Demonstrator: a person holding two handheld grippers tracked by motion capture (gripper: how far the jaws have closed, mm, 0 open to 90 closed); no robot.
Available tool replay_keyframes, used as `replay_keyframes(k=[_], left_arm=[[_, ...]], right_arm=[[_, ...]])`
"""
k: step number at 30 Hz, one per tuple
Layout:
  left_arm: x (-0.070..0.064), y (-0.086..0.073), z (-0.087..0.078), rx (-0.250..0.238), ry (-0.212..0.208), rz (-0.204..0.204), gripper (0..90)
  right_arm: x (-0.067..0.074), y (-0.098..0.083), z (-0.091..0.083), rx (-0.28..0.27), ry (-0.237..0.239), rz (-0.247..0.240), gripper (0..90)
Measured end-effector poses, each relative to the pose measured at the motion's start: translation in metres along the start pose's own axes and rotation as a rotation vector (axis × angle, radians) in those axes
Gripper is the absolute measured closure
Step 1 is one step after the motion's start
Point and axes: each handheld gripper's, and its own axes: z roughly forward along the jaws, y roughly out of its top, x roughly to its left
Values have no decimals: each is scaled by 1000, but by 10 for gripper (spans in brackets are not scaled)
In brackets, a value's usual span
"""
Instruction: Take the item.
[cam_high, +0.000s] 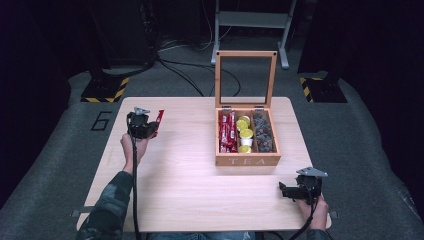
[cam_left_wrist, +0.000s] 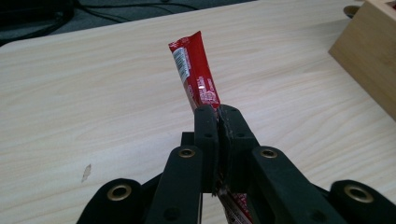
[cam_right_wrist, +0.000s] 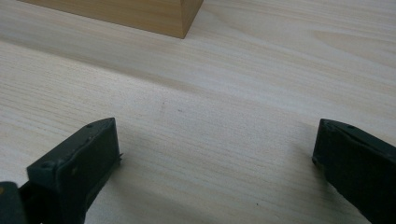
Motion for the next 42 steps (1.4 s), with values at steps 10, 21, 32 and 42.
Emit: replay_keyframes(k=[10,21,32,42], left_arm=[[13,-15,15,43,30,-23,862],[20,-30,28,78,50,-65,861],[26,-38,36,109,44,-78,861],[29,-43,41,117,46,-81,861]], right_arm=[[0,0,0,0,0,0,1],[0,0,0,0,0,0,0],[0,0,0,0,0,0,0],[0,0,0,-1,-1,0,0]])
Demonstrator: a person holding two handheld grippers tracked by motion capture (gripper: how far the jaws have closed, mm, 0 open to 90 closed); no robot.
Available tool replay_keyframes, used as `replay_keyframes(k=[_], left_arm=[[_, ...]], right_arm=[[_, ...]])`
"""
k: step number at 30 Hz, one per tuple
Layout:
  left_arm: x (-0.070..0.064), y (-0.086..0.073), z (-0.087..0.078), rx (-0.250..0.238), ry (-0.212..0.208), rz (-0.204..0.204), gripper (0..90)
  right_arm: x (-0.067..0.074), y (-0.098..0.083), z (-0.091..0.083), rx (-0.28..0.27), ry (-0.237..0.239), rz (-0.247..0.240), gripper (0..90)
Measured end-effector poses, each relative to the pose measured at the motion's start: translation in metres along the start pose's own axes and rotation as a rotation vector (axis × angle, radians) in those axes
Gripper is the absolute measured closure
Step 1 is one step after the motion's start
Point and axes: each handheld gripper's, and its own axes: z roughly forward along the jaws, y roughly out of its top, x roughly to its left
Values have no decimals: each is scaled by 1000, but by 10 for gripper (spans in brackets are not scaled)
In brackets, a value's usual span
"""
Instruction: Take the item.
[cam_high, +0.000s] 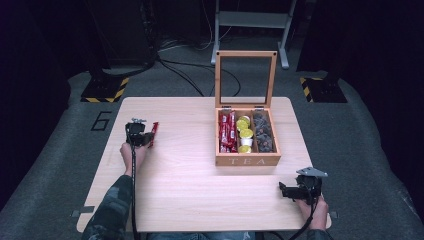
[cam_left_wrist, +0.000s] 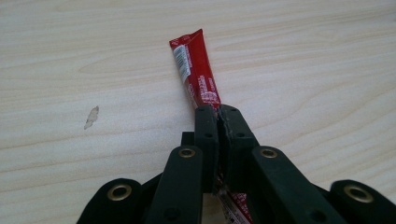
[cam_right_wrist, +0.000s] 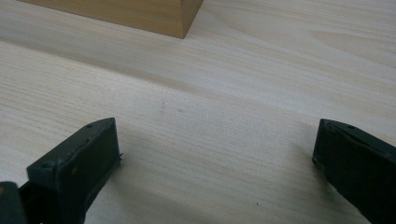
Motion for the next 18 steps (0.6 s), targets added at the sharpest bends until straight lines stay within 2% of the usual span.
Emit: replay_keyframes(k=[1,11,18], left_arm=[[0,0,0,12,-3,1,861],[0,-1,1,13,-3,-4,847],[1,-1,1,28,-12,-5,698]], right_arm=[[0,0,0,0,0,0,0],[0,0,0,0,-1,-1,0],[0,0,0,1,-1,4,0]])
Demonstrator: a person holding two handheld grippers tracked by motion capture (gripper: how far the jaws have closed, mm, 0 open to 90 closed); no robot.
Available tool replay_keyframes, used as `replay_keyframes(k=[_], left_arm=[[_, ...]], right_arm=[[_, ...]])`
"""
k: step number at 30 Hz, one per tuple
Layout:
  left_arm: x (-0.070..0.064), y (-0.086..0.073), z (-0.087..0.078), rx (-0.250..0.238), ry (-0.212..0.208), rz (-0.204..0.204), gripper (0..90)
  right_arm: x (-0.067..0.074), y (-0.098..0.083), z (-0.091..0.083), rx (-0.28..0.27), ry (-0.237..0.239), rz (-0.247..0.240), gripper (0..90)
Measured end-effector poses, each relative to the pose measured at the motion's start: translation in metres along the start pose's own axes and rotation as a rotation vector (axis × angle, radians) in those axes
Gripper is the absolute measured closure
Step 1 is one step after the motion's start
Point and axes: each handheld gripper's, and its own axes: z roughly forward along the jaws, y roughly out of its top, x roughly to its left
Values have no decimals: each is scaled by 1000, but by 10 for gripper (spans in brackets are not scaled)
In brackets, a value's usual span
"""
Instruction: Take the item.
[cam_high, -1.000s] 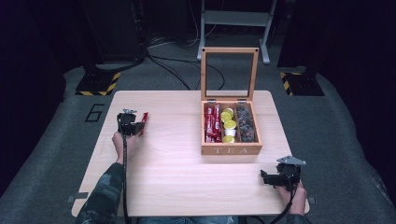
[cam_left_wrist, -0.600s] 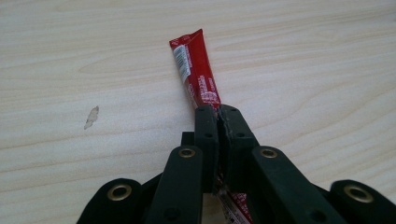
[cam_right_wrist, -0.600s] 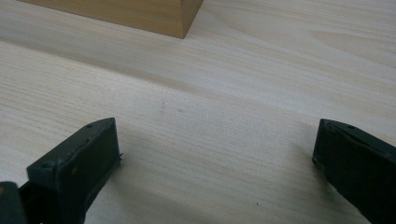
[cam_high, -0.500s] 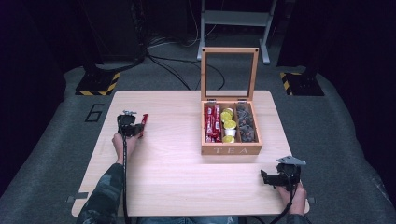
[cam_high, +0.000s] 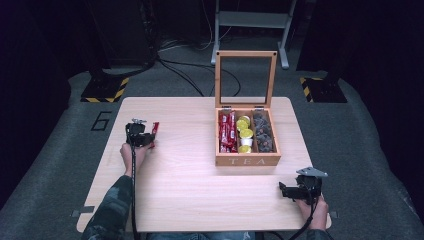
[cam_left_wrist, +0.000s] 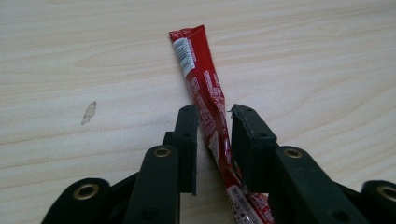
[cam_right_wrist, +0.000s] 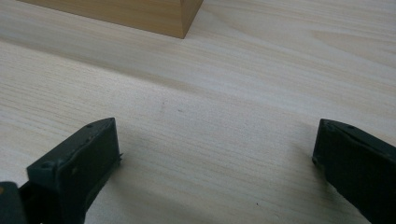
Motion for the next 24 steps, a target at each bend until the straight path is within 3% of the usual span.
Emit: replay_keyframes(k=[9,18,24], left_arm=[[-1,2,-8,-8,-15,-3,403],[-5,6,-28,-43,-57,31,241],[-9,7,-47,-62,-74,86,173]], right_arm=[[0,0,0,-1,0,-4,0],[0,0,0,-1,0,-3,0],[-1,0,0,0,0,-6,0]])
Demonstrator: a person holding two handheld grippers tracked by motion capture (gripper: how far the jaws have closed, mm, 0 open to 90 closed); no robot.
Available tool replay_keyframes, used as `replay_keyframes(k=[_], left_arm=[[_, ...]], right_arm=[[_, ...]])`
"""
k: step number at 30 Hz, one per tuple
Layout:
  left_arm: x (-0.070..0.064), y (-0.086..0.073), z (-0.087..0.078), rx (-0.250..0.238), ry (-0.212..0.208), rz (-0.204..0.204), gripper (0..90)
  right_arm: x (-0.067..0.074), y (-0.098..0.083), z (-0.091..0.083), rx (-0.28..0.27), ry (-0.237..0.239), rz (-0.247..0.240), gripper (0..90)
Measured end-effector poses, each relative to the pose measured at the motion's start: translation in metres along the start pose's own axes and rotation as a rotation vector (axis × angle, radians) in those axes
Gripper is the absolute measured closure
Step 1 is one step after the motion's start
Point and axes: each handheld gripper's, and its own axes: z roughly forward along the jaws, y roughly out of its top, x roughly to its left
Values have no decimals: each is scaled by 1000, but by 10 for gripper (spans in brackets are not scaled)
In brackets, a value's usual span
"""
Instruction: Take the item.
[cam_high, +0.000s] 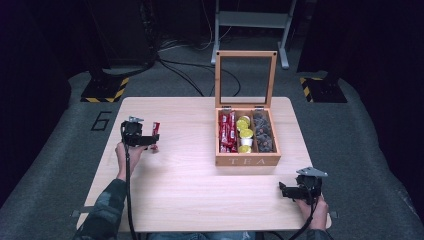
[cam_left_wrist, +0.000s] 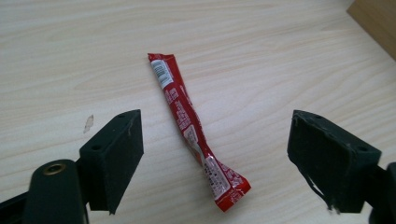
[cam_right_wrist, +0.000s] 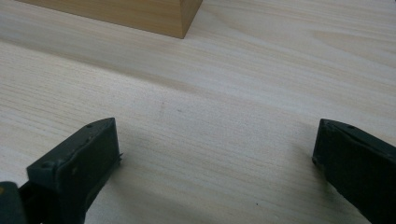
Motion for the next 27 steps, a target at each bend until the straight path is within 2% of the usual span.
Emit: replay_keyframes(k=[6,18,22,24,27], left_arm=[[-5,-2,-17,-28,-15,17,151],[-10,-23,-58,-70,-11,74,124],[-10,-31,-66,-80,-15,69,108],[-11,-39,-73,-83,-8,80,100],[-10,-47,-80,-98,-10,70,89]], right_arm=[[0,0,0,0,0,1,0],[0,0,0,0,-3,1,0],[0,0,0,0,-4,2,0],[0,0,0,-1,-4,2,0],[0,0,0,-1,-5,2,0]])
